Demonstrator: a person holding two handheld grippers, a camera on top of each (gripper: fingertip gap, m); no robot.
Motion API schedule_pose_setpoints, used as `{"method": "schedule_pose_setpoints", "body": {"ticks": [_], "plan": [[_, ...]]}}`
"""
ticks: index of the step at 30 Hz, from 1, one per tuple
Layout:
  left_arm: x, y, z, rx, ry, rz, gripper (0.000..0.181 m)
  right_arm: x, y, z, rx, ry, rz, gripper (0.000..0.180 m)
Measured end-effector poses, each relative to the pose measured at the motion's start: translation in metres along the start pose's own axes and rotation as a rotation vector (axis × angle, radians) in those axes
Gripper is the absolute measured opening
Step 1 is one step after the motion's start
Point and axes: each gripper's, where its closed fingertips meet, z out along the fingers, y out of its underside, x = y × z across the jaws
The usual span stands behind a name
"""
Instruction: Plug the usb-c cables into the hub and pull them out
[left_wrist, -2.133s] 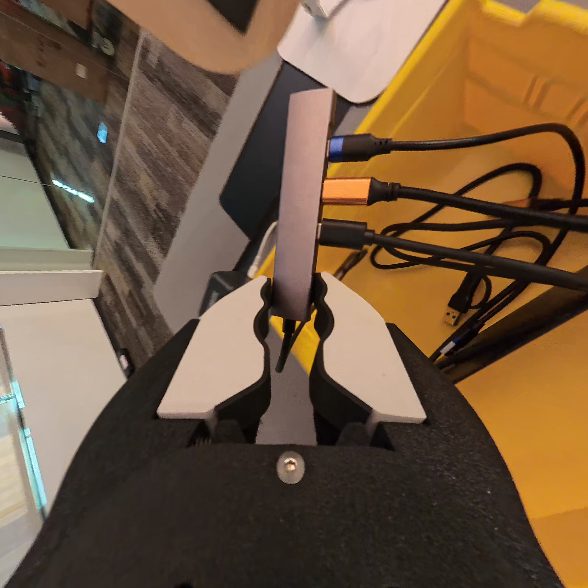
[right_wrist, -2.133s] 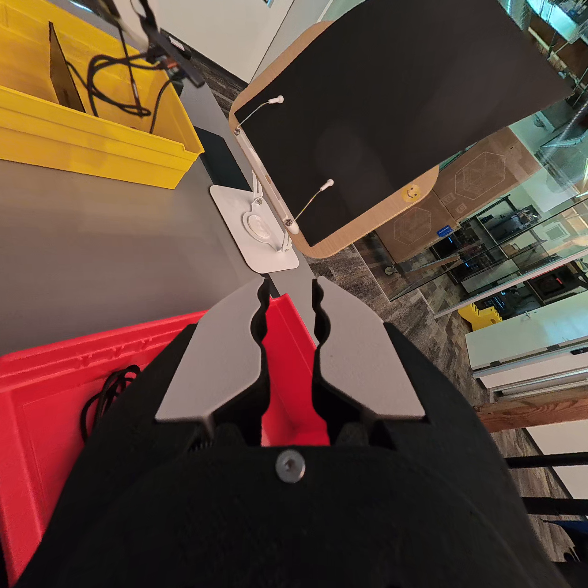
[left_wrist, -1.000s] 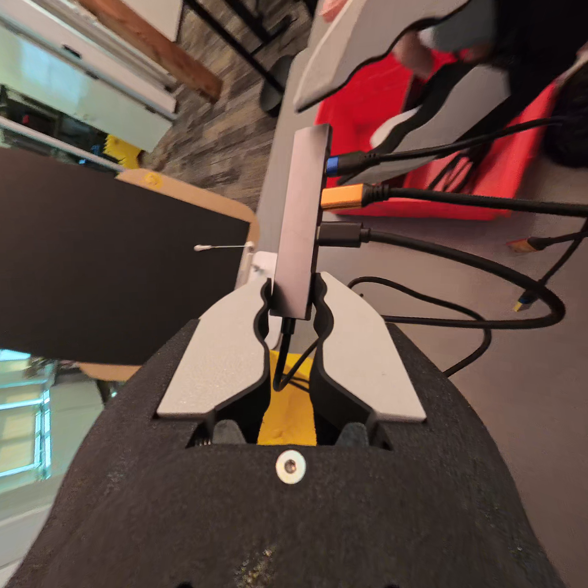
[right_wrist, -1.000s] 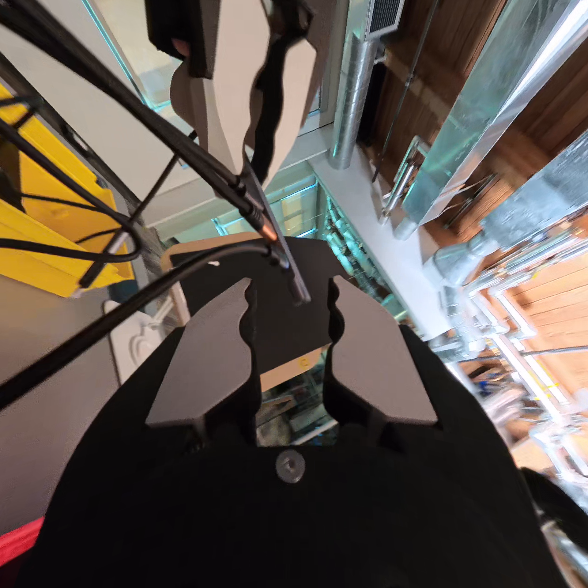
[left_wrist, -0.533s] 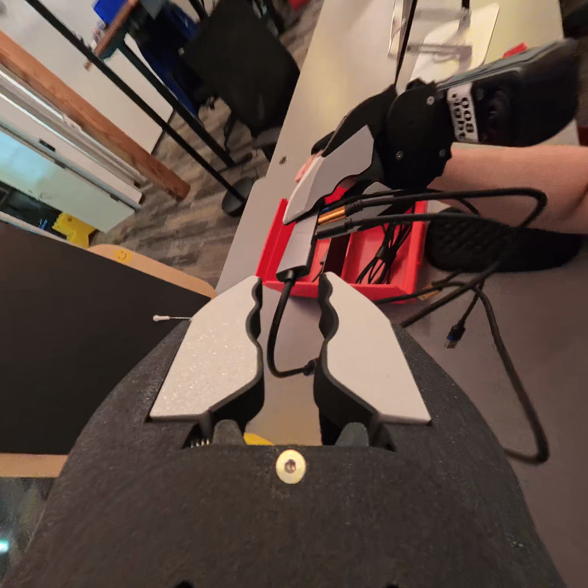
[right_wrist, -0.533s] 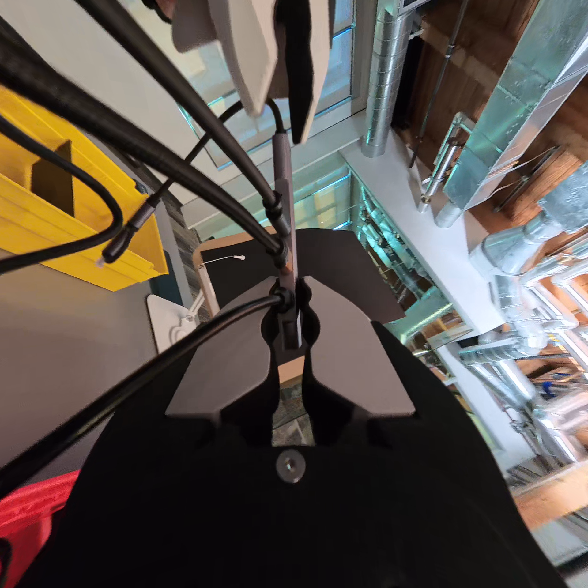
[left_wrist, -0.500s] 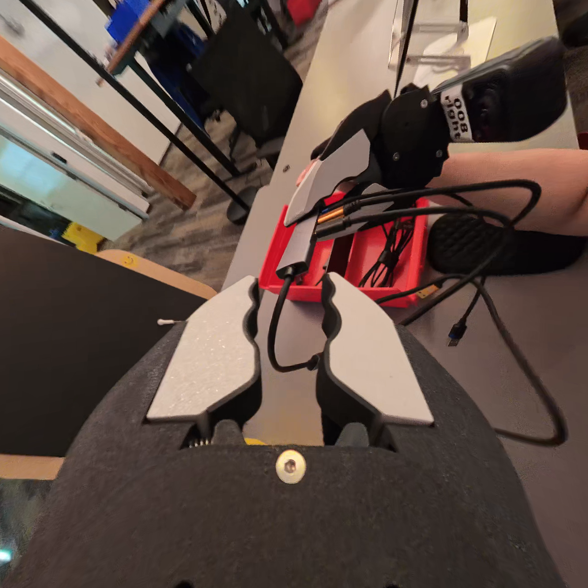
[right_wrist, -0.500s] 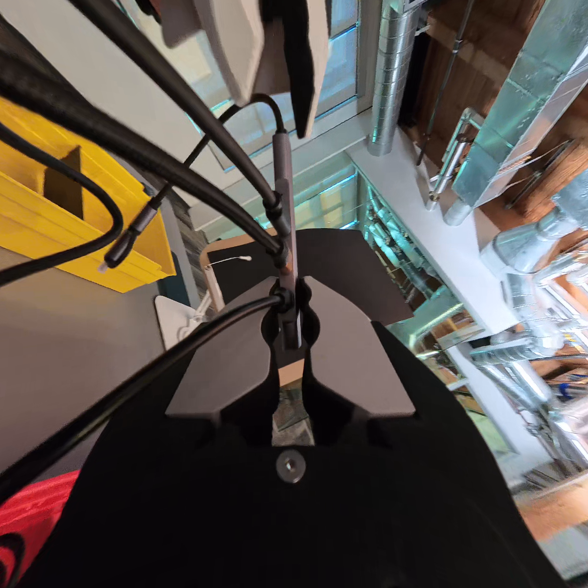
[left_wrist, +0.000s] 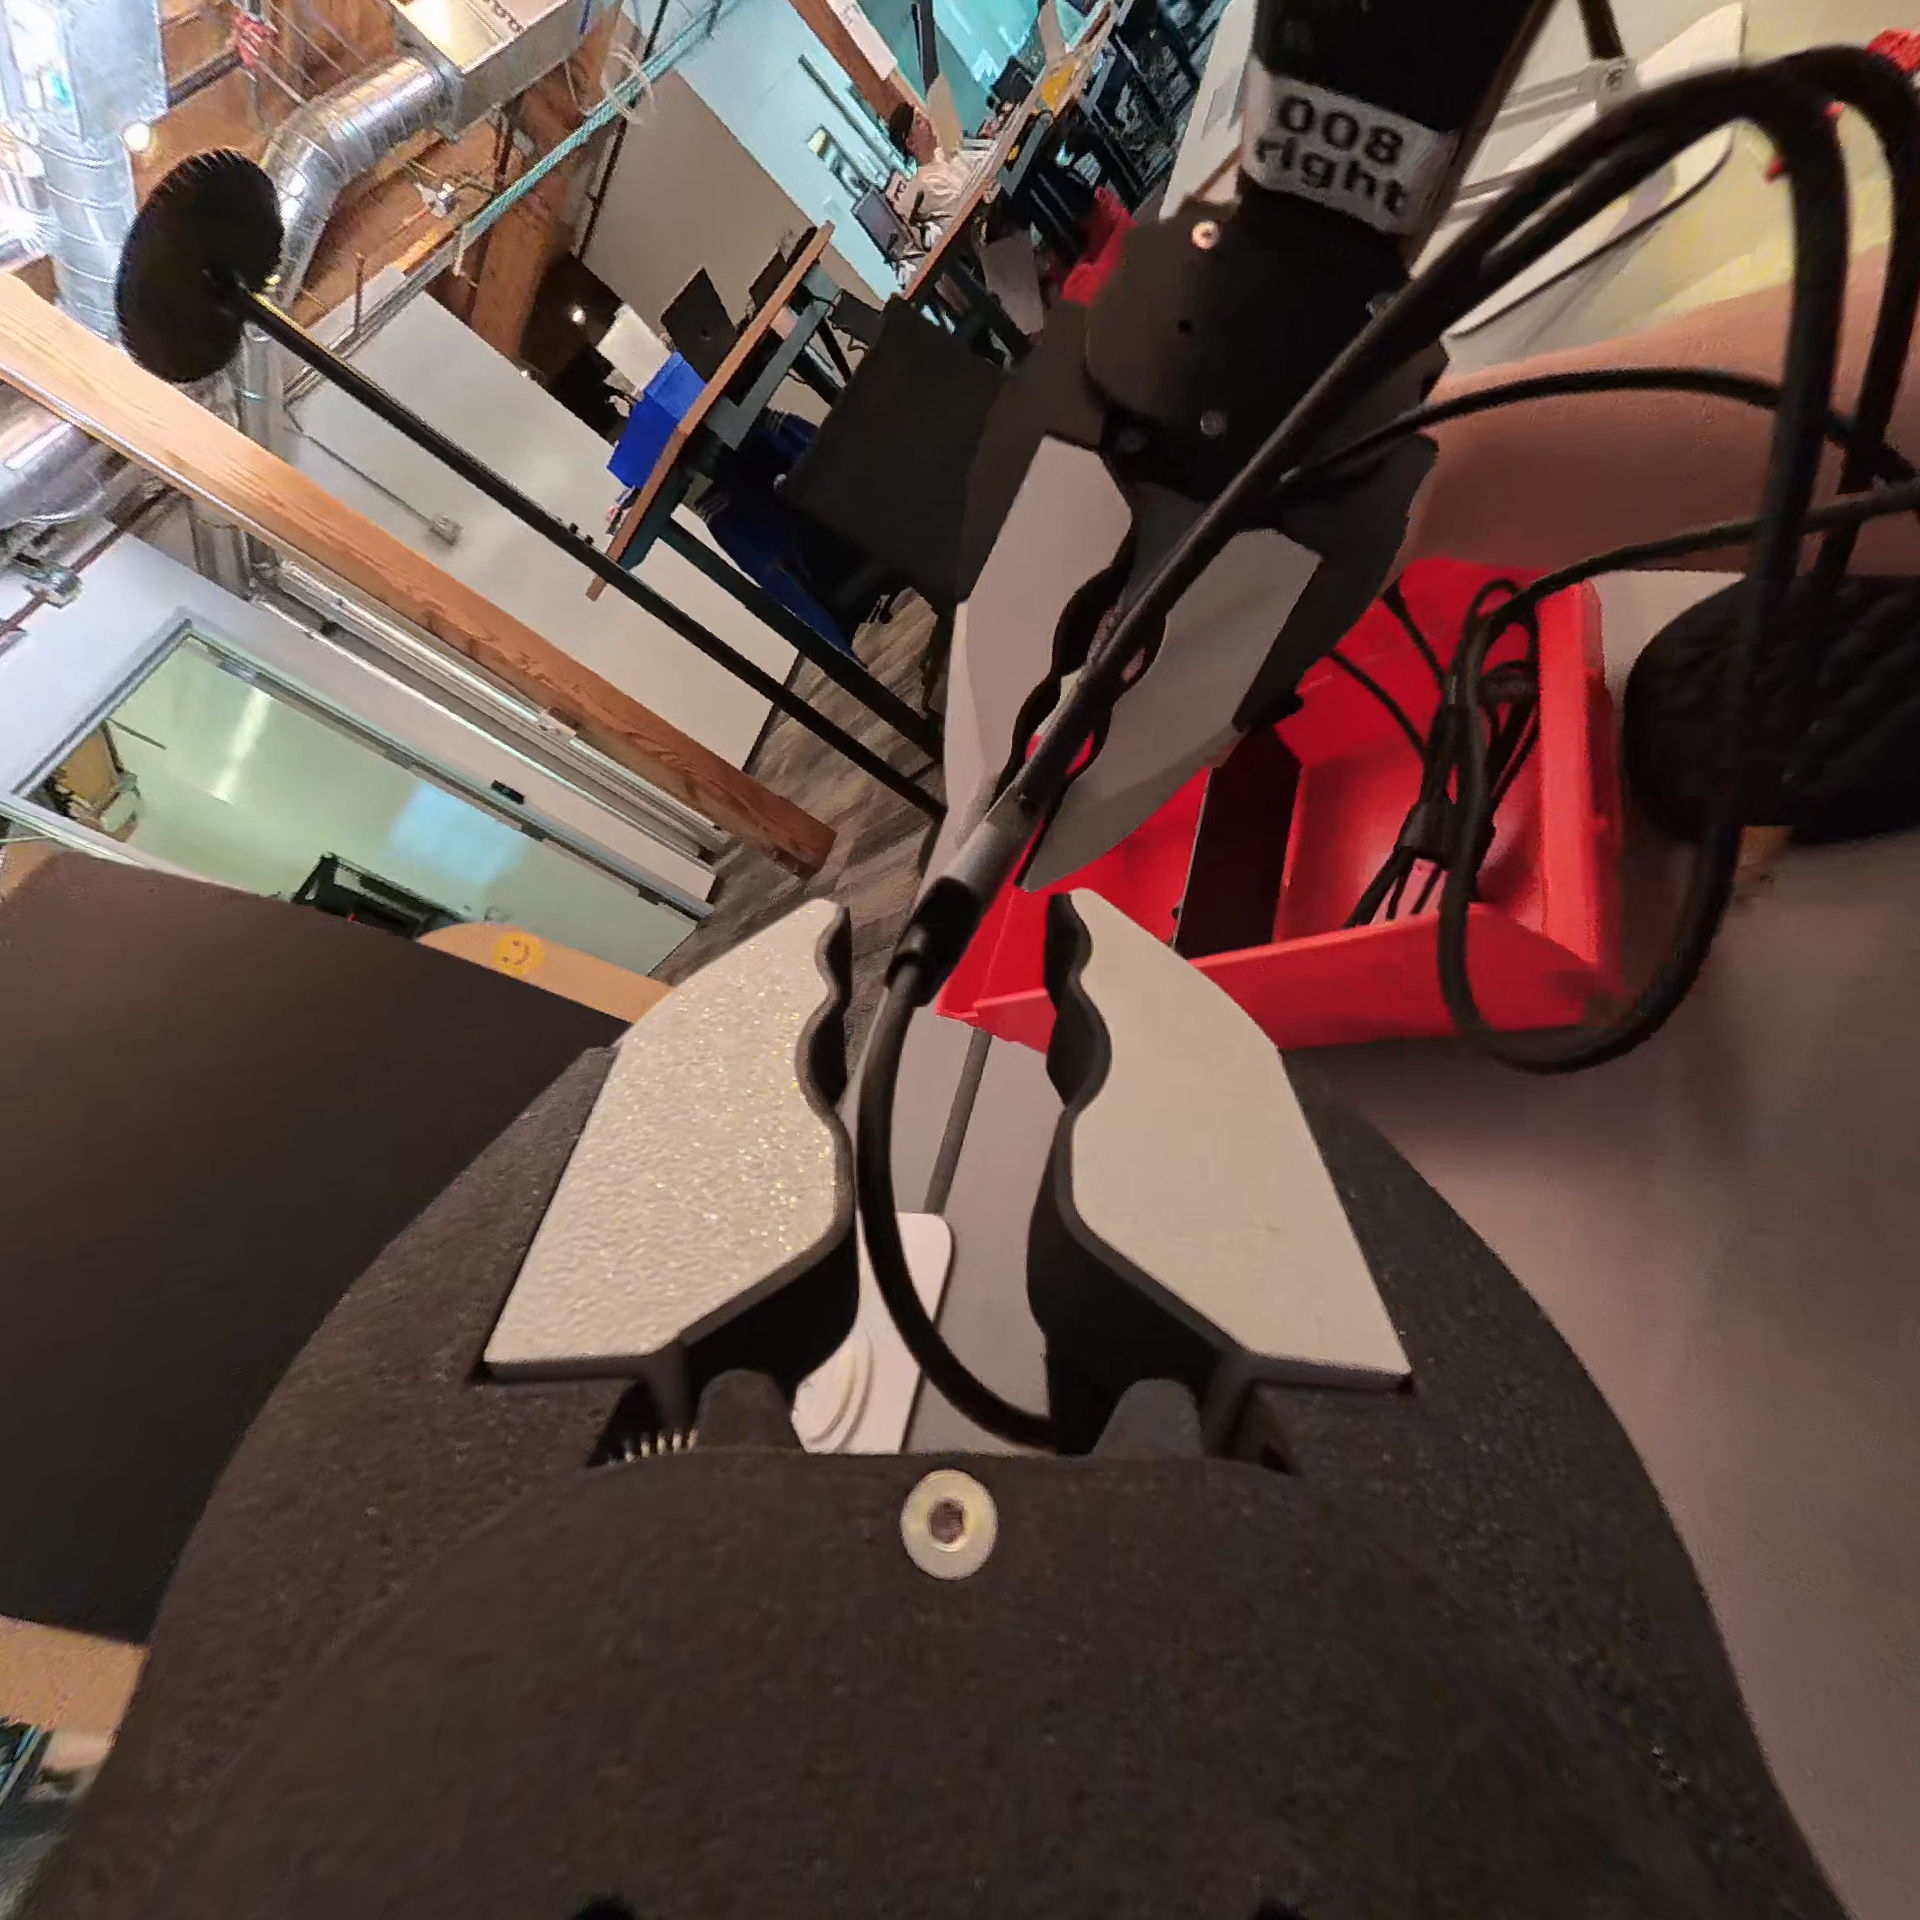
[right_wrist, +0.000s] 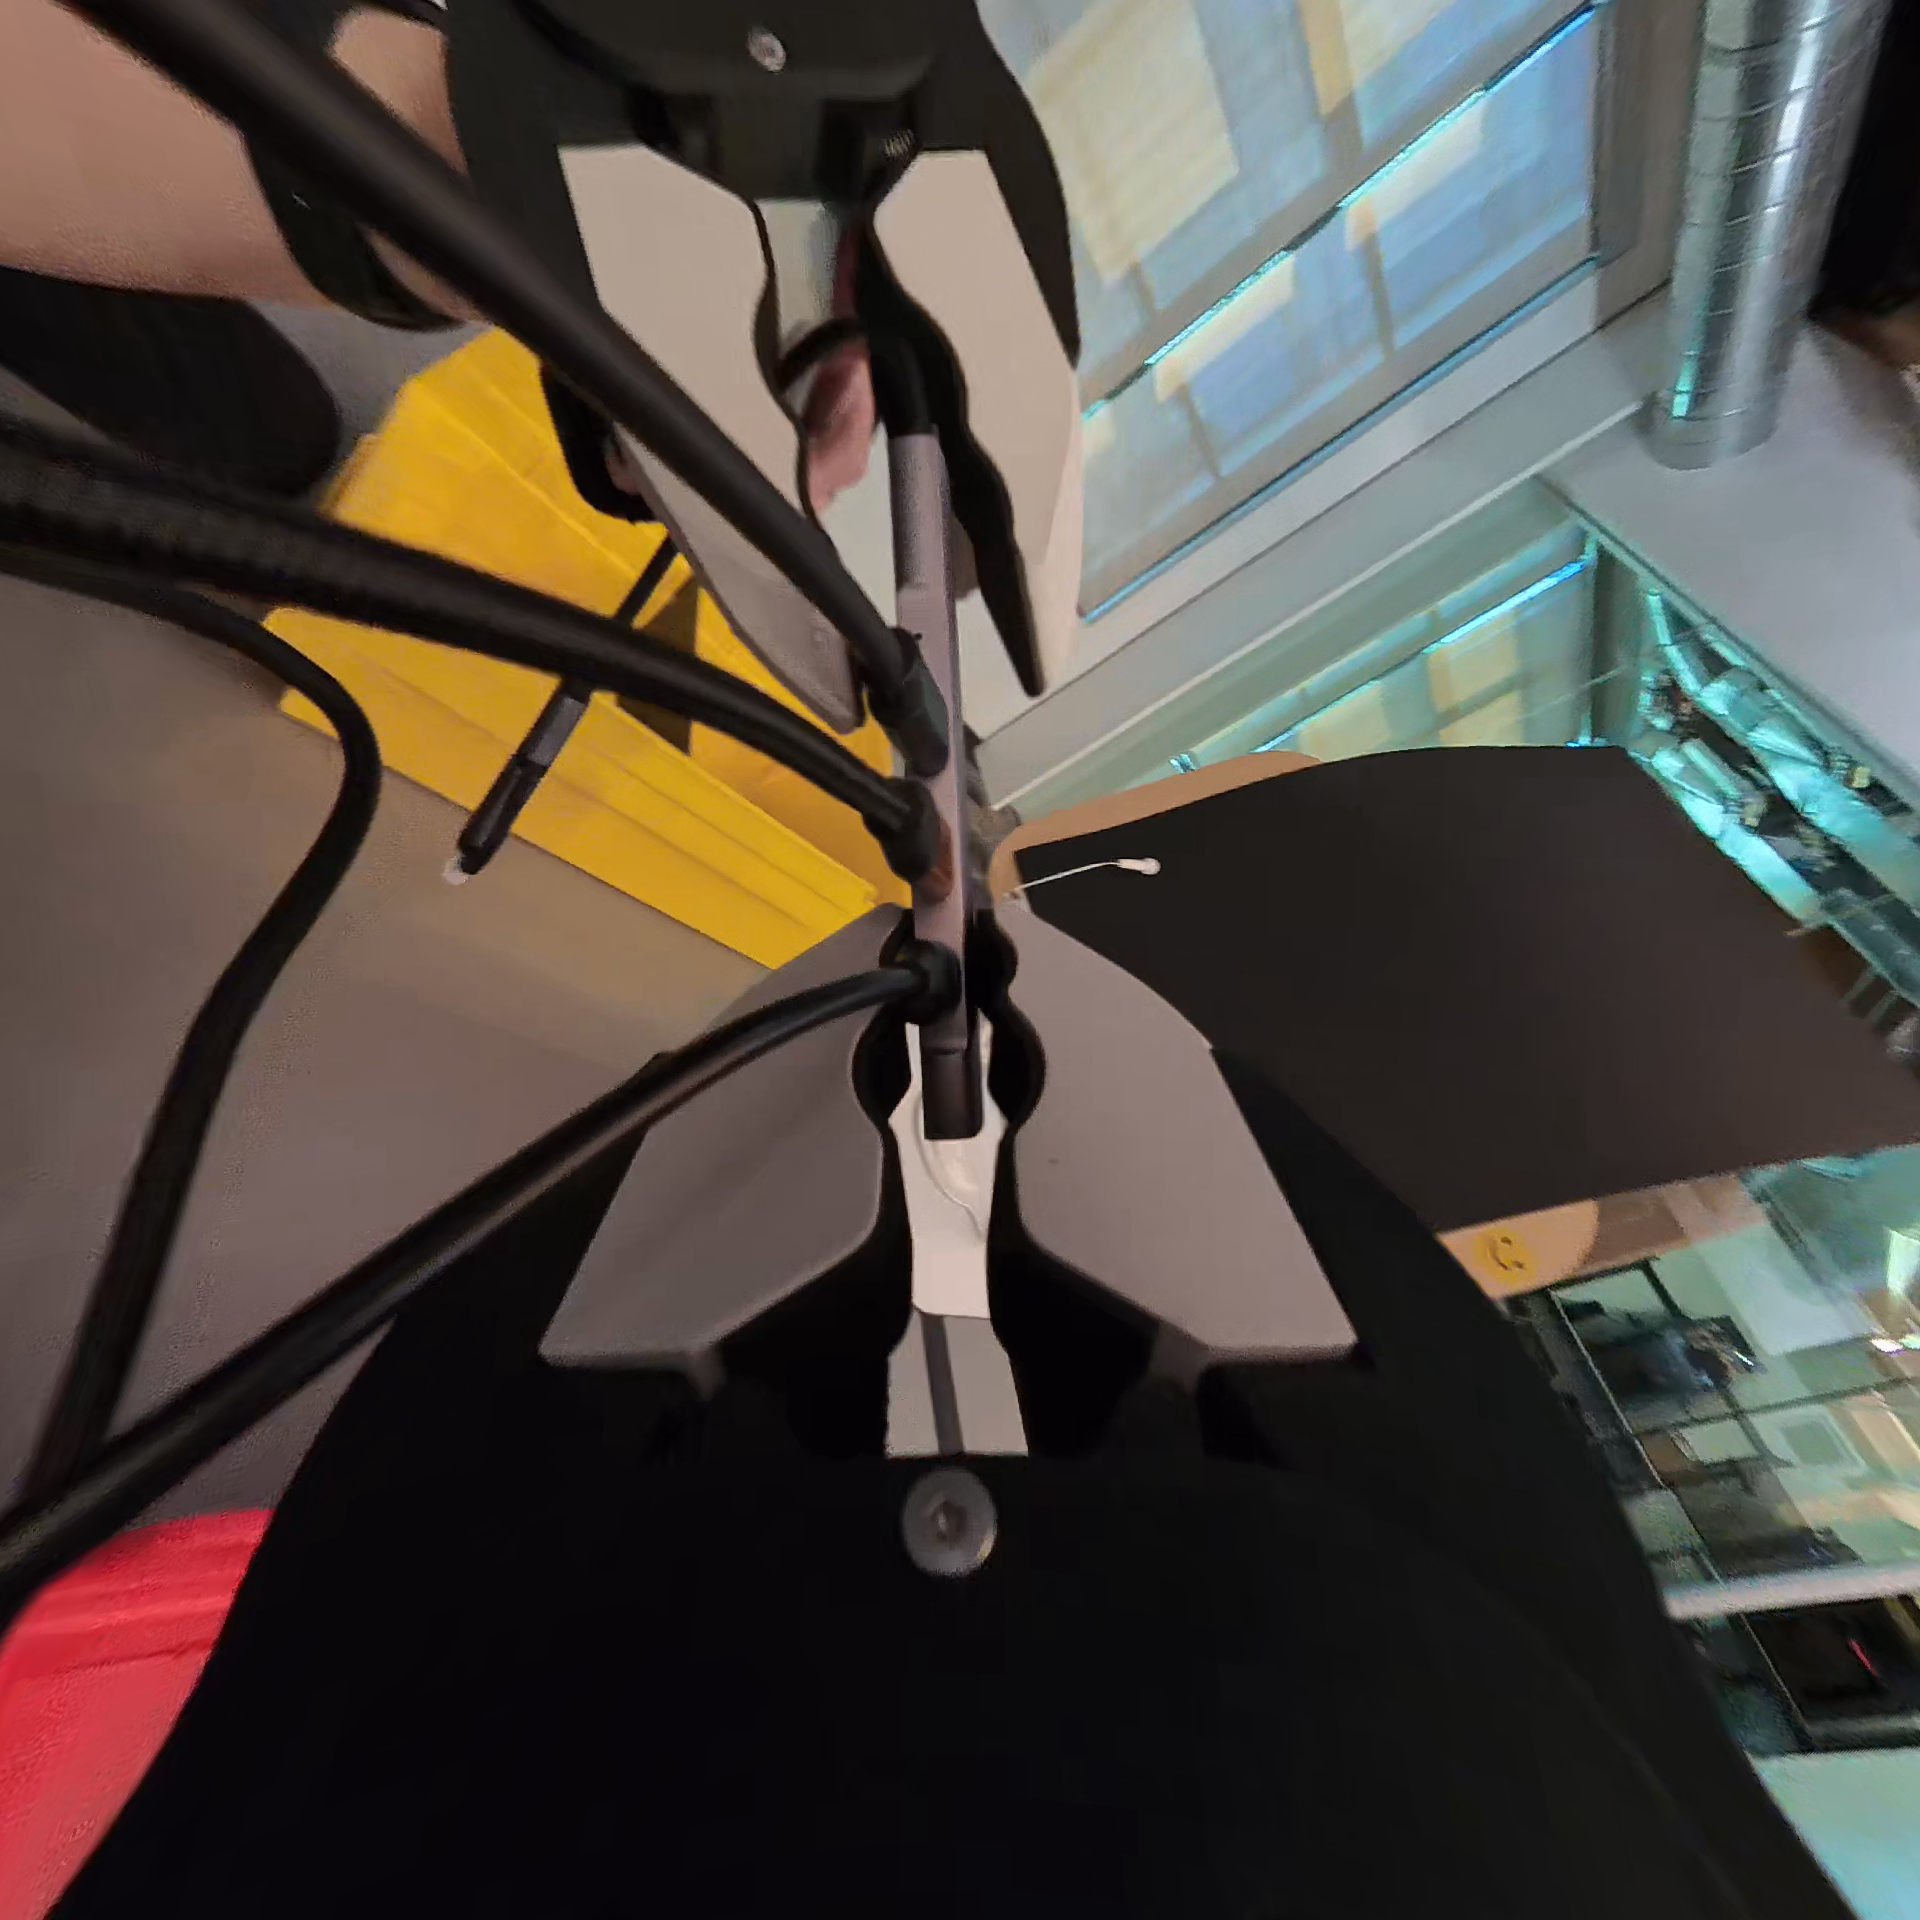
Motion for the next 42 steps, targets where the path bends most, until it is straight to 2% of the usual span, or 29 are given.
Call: {"method": "schedule_pose_setpoints", "body": {"ticks": [3, 9, 20, 29, 34, 37, 39, 41, 42], "plan": [[0.012, 0.006, -0.002, 0.076, 0.033, 0.023, 0.02, -0.014, 0.001, 0.006, 0.017, -0.068, -0.001, 0.011], [0.032, 0.01, -0.007, 0.177, 0.096, 0.05, 0.014, -0.034, 0.006, 0.013, 0.054, -0.174, 0.036, 0.011], [0.04, 0.035, -0.003, 0.08, 0.176, 0.105, 0.008, -0.045, 0.017, 0.02, 0.0, -0.214, 0.016, 0.011], [0.037, 0.034, 0.006, 0.045, 0.099, 0.166, 0.009, -0.038, 0.024, 0.016, -0.029, -0.191, 0.033, 0.012], [0.023, 0.043, 0.011, -0.04, -0.007, 0.209, 0.009, -0.014, 0.037, 0.015, -0.094, -0.041, 0.024, 0.018], [0.003, 0.053, 0.007, -0.096, -0.109, 0.218, 0.008, 0.023, 0.047, -0.012, -0.159, 0.094, 0.037, 0.023], [-0.011, 0.061, 0.003, -0.139, -0.193, 0.236, 0.008, 0.059, 0.045, -0.04, -0.158, 0.24, 0.133, 0.022], [-0.02, 0.069, 0.0, -0.187, -0.242, 0.279, 0.008, 0.085, 0.02, -0.063, -0.046, 0.329, 0.341, 0.018], [-0.022, 0.073, 0.0, -0.211, -0.259, 0.301, 0.008, 0.089, 0.0, -0.066, 0.038, 0.319, 0.464, 0.018]]}}
